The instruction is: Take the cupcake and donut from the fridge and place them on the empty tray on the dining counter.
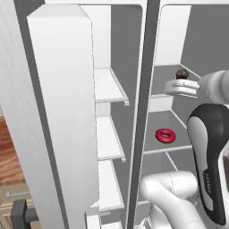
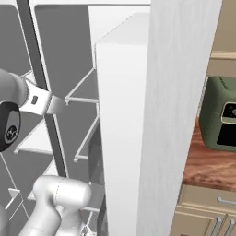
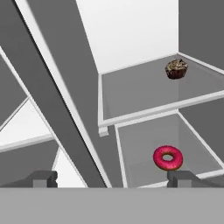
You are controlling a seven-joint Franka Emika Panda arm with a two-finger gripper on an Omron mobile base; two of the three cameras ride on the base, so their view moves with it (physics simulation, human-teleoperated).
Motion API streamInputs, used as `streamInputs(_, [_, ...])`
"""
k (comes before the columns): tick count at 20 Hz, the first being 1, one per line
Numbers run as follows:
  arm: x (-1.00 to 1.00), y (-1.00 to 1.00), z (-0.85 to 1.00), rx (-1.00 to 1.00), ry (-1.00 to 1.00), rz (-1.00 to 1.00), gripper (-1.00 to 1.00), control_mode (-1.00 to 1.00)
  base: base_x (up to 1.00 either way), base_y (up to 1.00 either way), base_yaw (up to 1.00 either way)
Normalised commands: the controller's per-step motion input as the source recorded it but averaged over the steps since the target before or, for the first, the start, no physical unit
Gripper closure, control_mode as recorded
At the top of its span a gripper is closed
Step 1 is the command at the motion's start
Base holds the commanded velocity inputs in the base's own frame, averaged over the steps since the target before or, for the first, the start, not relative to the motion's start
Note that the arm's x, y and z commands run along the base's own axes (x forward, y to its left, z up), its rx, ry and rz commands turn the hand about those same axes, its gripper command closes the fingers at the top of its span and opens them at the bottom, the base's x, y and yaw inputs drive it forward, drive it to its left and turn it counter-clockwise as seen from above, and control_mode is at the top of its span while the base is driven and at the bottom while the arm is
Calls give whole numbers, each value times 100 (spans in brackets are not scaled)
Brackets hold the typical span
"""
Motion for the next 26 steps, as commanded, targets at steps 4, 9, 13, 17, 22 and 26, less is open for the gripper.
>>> streamInputs(4, [0, 0, 0, 0, 0, 0, -100, 100, 100, 35, -30])
streamInputs(9, [0, 0, 0, 0, 0, 0, -100, 100, 52, -12, -19])
streamInputs(13, [66, -38, 2, 2, 9, -5, -100, -100, 0, 0, 0])
streamInputs(17, [69, -34, 0, -1, 24, -6, -100, -100, 0, 0, 0])
streamInputs(22, [78, -43, 0, -2, 23, -11, -100, -100, 0, 0, 0])
streamInputs(26, [73, -70, 0, 2, 17, -5, -100, -100, 0, 0, 0])
